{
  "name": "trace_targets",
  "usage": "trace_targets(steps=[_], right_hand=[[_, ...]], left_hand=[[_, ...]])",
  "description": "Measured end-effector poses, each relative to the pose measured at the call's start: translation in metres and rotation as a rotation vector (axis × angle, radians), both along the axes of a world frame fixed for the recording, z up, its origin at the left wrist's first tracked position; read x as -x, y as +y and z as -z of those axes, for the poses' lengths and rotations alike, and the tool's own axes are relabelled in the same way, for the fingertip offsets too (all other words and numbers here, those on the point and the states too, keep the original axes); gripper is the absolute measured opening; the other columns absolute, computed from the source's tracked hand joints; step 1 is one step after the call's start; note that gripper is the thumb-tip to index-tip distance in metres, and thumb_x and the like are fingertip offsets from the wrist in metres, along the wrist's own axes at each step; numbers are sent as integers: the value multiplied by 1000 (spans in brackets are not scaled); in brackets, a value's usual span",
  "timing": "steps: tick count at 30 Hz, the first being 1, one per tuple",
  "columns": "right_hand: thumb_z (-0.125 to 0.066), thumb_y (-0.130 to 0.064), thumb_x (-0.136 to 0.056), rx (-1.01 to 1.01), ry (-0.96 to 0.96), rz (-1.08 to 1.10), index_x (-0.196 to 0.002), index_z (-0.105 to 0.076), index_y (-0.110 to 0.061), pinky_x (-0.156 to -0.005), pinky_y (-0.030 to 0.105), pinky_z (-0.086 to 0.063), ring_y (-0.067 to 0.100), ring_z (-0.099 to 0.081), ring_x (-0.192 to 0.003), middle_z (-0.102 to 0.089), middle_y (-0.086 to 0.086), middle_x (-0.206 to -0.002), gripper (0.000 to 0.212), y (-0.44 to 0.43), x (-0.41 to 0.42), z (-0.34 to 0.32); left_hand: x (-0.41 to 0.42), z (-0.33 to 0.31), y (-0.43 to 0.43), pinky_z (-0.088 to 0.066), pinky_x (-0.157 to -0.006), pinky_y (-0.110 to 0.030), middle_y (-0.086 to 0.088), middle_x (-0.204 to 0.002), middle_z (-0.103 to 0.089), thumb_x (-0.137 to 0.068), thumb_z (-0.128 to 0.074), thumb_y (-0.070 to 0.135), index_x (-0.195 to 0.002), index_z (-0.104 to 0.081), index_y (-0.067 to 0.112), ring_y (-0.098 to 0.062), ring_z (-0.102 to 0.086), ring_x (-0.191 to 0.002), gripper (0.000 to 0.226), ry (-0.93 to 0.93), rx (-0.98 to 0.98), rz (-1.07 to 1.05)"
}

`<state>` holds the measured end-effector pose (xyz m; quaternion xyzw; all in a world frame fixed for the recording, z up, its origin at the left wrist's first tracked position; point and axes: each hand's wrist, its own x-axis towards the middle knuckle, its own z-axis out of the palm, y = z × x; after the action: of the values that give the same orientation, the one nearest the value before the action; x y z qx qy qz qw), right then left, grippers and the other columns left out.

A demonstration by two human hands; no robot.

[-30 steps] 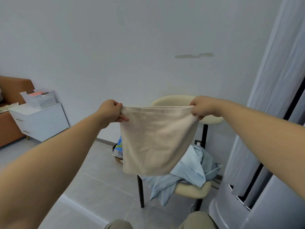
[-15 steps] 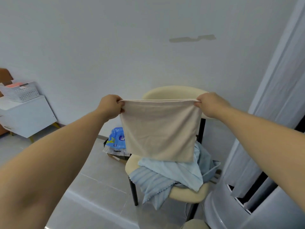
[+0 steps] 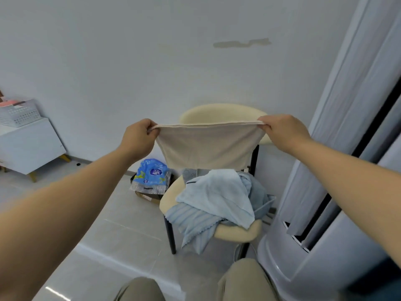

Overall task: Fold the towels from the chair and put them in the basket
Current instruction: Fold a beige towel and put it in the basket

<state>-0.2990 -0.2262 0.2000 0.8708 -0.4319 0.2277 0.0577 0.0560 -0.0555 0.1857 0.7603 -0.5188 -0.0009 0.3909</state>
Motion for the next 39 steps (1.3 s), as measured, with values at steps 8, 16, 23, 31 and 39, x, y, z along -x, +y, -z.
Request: trace_targets(steps=[8, 16, 23, 31, 39], right_hand=[[-56, -24, -98, -510, 672, -86, -92, -72, -19, -76, 36, -57, 15, -69, -73, -70, -3, -81, 18, 80, 22, 63], [-57, -13, -95, -882, 702, -23, -103, -70, -15, -70, 31, -60, 15, -75, -82, -70, 1, -91, 15, 76, 17, 81], [-46, -17, -97, -672, 573, 29, -95, -56, -17, -75, 36, -50, 26, -62, -89, -64, 7, -102, 10, 11, -26, 118], [-42, -19, -102, -688, 603, 34, -97, -52, -18, -64, 17, -35, 10, -50, -84, -56, -3, -103, 11, -75, -66, 195], [-65, -20, -81, -830, 396, 93, -72, -55, -18, -63, 28, -42, 16, -52, -75, -59, 1, -84, 14, -109, -67, 236]], left_hand=[[26, 116, 95, -37, -69, -31, 2, -83, -61, -97, -60, 25, -85, -60, 24, -25, -58, -87, 12, -175, -520, 187], [23, 147, 94, -51, -77, -29, 3, -91, -68, -98, -56, 23, -98, -66, 21, -12, -67, -82, 10, -130, -749, 296], [-3, 163, 29, -49, -73, -32, 0, -87, -64, -100, -51, 19, -97, -61, 21, -21, -65, -82, 11, -61, -662, 182], [-39, 222, -67, -38, -76, -30, -5, -105, -62, -102, -50, 24, -100, -60, 18, -20, -51, -90, 11, -96, -755, 117], [-60, 268, -105, -46, -87, -32, 0, -114, -63, -93, -65, 23, -107, -64, 23, -21, -58, -104, 14, 39, -820, 190]])
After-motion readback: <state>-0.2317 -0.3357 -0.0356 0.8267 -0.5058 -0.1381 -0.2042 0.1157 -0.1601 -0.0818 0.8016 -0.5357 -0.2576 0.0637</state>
